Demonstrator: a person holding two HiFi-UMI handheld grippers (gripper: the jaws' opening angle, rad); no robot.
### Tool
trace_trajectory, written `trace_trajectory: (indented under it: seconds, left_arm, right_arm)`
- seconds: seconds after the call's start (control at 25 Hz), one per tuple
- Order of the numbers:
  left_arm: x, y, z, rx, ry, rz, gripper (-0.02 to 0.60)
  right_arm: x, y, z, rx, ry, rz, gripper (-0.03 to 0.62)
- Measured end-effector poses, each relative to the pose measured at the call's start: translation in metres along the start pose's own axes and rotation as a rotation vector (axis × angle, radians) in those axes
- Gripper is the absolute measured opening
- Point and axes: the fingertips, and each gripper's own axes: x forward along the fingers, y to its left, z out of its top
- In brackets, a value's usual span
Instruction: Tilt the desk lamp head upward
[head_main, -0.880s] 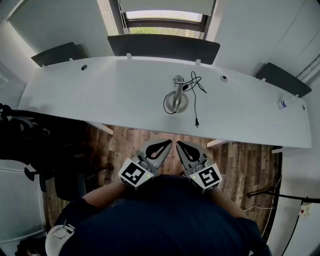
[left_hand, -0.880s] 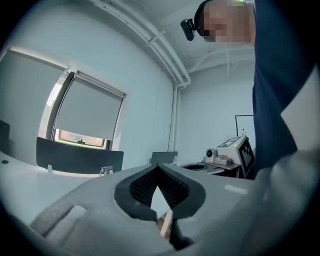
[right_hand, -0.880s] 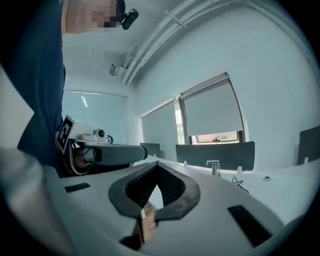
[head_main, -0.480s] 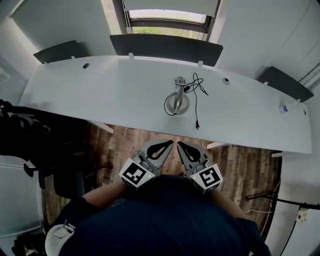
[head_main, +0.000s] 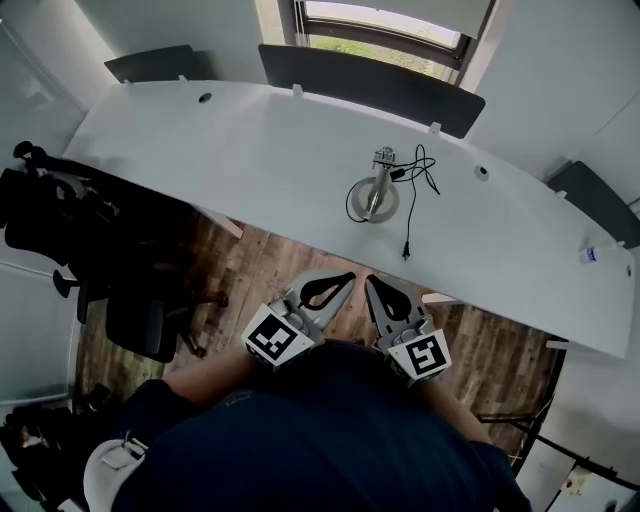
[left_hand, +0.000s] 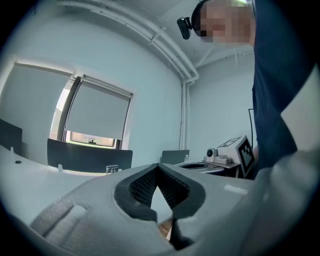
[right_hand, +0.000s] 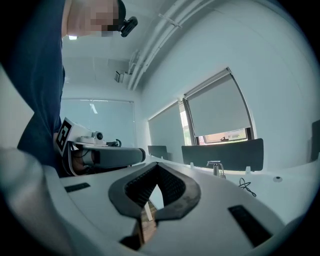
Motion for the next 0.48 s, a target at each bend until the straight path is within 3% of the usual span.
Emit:
trace_trajectory:
  seconds: [0.28, 0.48]
  left_arm:
    - [0.006, 0.0, -0.017, -0.031, 0.021, 0.093, -0.002]
    - [0.019, 0.016, -0.018, -0.035, 0.013, 0.084, -0.002]
  right_arm:
    - [-0.005, -0.016, -0.022, 0.039, 0.023, 0.052, 0.008]
    - [0.012, -0.03, -0.022, 0.023, 0.032, 0.043, 0.006]
